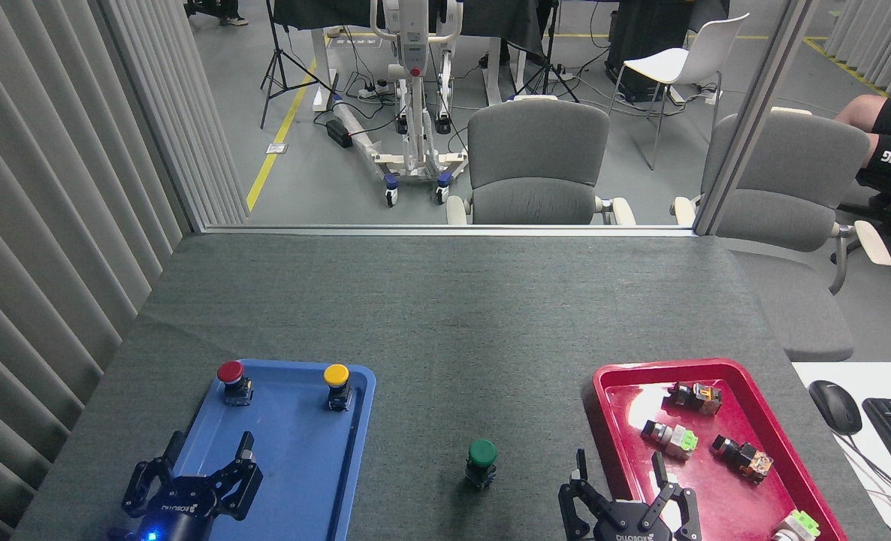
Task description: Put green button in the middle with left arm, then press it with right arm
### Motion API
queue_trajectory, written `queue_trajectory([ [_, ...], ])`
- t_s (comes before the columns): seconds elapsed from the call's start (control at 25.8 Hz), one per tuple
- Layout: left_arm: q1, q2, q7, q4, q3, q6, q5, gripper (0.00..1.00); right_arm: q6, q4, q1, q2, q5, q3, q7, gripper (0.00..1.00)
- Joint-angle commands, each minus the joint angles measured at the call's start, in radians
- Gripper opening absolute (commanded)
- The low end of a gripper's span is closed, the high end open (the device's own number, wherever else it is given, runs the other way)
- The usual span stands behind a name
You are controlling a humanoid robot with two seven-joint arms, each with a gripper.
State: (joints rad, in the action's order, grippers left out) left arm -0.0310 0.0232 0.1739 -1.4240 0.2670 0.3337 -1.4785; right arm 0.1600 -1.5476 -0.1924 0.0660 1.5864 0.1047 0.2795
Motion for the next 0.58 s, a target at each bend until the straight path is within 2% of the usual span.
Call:
queue_trajectory([
  [0.0,0.000,-0.005,-0.001,0.008,0.000,-0.001,0.000,1.00,-0.004,-0.005,-0.002,0.002,0.000,-0.016,-0.006,1.00],
  [0.54,0.000,-0.005,0.004,0.023,-0.005,0.016,0.000,1.00,-0.007,-0.005,-0.004,0.002,-0.008,-0.030,-0.006,1.00],
])
